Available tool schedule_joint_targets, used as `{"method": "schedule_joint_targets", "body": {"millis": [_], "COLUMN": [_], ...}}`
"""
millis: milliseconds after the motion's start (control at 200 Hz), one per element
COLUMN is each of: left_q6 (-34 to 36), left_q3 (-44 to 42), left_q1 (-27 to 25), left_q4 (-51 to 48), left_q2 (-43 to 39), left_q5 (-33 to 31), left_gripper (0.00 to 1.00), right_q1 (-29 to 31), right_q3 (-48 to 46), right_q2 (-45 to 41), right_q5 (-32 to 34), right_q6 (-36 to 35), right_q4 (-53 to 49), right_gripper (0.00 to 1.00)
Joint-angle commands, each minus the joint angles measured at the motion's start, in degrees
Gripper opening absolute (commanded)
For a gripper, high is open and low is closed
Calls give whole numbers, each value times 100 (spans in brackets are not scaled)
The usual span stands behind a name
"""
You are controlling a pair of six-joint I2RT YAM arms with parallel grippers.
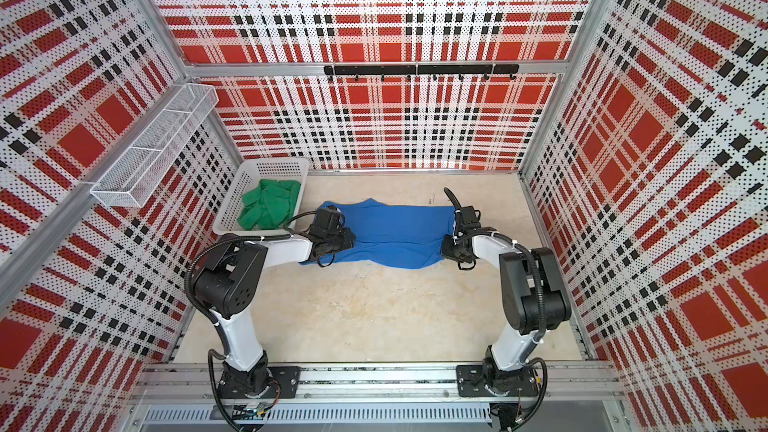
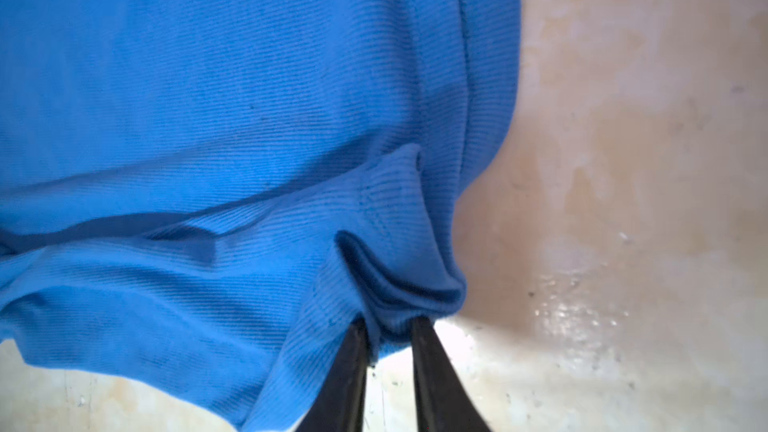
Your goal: Fold and stack the tank tops
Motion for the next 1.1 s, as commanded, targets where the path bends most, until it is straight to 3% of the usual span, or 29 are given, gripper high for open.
{"method": "schedule_joint_targets", "body": {"millis": [0, 80, 301, 501, 707, 772, 892, 1022, 1092], "left_q6": [74, 75, 101, 122, 106, 108, 97, 62, 40], "left_q3": [-121, -122, -220, -362, -393, -376, -386, -455, -532], "left_q1": [104, 111, 228, 327, 327, 312, 285, 224, 196], "left_q4": [-571, -585, -598, -580, -536, -536, -536, -536, -536], "left_q2": [91, 83, 54, -29, -67, -79, -111, -200, -282], "left_q5": [-115, -128, -167, -194, -134, -122, -103, -85, -88], "left_gripper": [43, 43, 43, 42, 41, 41, 41, 41, 41], "right_q1": [-56, -56, -56, -39, 155, 154, 147, 141, 116], "right_q3": [146, 203, 681, 1384, 1528, 1538, 1431, 1255, 1172], "right_q2": [92, 42, -242, -235, -272, -339, -548, -873, -1007], "right_q5": [177, 302, 1079, 1617, 2260, 2212, 1347, 605, 523], "right_q6": [-73, -150, -848, -2068, -2374, -2240, -2155, -2128, -2003], "right_q4": [-61, -182, -1116, -2195, -2404, -2416, -2356, -2392, -2518], "right_gripper": [11, 0, 0, 0, 0, 6, 11, 37, 41]}}
